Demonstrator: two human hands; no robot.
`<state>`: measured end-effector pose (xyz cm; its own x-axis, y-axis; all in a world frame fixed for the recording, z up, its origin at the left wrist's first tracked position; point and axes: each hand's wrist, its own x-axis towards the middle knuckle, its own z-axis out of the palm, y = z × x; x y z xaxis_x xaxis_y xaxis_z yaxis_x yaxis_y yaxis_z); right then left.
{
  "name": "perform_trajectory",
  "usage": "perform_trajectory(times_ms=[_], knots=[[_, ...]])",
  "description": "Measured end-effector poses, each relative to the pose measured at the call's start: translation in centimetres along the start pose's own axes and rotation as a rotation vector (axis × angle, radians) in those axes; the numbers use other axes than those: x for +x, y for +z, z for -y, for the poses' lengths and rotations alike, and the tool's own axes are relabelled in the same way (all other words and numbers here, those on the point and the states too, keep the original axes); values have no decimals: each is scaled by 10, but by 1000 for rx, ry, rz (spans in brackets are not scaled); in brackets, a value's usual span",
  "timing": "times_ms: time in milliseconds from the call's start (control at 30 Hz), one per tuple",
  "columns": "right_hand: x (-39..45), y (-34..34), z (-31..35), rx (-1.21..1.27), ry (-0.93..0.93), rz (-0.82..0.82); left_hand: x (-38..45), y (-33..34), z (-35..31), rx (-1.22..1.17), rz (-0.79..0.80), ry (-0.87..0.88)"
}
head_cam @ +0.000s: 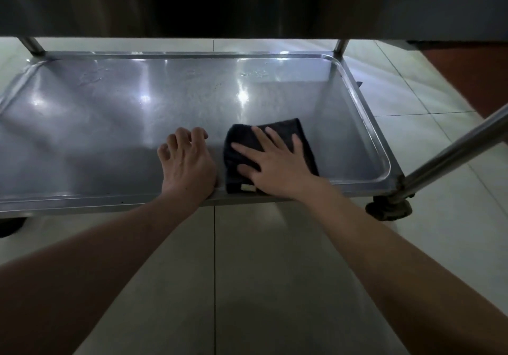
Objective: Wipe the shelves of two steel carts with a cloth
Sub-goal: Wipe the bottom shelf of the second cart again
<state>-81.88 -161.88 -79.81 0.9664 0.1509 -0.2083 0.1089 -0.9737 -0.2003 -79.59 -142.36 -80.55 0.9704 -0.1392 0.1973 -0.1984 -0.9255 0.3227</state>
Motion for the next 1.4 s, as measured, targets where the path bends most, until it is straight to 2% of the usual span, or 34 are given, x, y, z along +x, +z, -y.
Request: perform_trajectory(times_ms=[100, 233, 400, 500, 600, 700, 767, 900, 1000, 1167, 1400], knots=[[47, -13, -6, 4, 9, -29, -1, -1, 0, 9, 17, 30], [88, -39, -57, 61, 168, -39, -1, 3, 3, -24, -48, 60], [59, -40, -111, 51, 336, -72, 1, 5, 1, -31, -74, 64], [16, -28, -101, 52, 296, -60, 1, 6, 2, -38, -75, 58], [-16, -12, -56, 17, 128, -30, 1, 7, 2, -42, -61, 73], [2, -4, -19, -22, -23, -16, 0, 7, 2, -59, -51, 77], [36, -11, -14, -14, -55, -34, 1, 6, 2, -58, -40, 85], [94, -30, -48, 12, 84, -83, -1, 5, 2, -74, -45, 79], [101, -45, -92, 43, 221, -99, -1, 5, 3, -74, -46, 91], [57, -45, -142, -4, 260, -126, 2, 7, 2, -98, -75, 69], [-12, -22, -139, -30, 252, -92, 1, 9, 4, -103, -69, 82]])
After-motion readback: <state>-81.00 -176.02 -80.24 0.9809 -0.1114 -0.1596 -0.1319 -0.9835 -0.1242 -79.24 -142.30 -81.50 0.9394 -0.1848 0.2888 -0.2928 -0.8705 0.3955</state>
